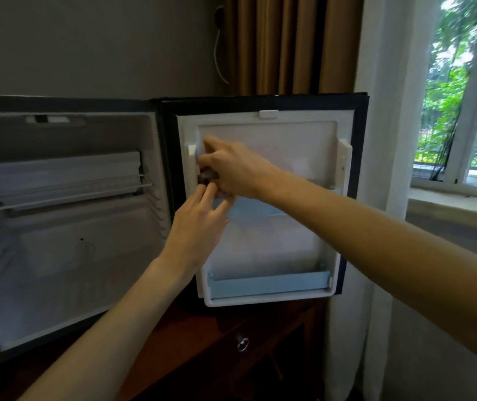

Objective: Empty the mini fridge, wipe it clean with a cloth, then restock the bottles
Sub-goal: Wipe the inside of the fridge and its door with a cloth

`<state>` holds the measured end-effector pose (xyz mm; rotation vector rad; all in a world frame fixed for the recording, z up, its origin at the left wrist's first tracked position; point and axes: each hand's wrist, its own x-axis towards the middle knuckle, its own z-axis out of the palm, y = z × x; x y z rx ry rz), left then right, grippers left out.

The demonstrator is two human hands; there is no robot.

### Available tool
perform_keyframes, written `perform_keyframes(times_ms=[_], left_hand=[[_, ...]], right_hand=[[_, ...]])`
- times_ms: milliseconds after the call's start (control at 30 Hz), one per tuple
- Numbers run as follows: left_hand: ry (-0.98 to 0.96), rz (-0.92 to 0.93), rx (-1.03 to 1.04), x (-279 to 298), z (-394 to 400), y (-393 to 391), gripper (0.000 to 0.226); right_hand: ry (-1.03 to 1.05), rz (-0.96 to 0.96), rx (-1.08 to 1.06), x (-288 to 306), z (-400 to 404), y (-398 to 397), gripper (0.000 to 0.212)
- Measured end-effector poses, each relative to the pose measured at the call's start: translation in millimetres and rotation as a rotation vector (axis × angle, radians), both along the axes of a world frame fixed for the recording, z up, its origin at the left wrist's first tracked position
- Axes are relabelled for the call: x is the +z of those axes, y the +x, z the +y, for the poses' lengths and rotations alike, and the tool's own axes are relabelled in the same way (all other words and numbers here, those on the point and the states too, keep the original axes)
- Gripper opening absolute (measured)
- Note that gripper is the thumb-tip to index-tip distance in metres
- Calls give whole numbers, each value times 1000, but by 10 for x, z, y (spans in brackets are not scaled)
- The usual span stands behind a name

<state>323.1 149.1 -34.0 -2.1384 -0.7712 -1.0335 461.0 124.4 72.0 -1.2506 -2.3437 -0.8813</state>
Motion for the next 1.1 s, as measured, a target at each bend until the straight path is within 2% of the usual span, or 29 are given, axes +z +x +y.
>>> perform_keyframes(times_ms=[133, 233, 433, 567, 800, 900, 1000, 1100], left_hand=[[-10, 18, 5, 19, -53, -51, 56], [-37, 18, -20, 36, -75, -58, 58], [-68, 9, -29, 34, -36, -45, 59], [-61, -4, -29, 8, -55, -35, 58], [-29, 25, 52, 13, -56, 9, 55], [-33, 27, 50, 20, -65, 5, 59], [-36, 36, 57, 35, -80, -16, 57], [-40, 42, 51, 43, -87, -47, 54]], right_hand=[[1, -59, -13, -27, -156, 299, 27], [23, -52, -130, -94, -310, 764, 23], [67, -19, -325, -205, -655, 1485, 28], [118, -2, -317, -216, -588, 1335, 27], [185, 25, -72, 5, -69, 296, 24], [180, 19, -18, 20, 69, -36, 30], [190, 16, -20, 14, 27, 64, 32], [188, 38, -77, 28, -136, 459, 24]])
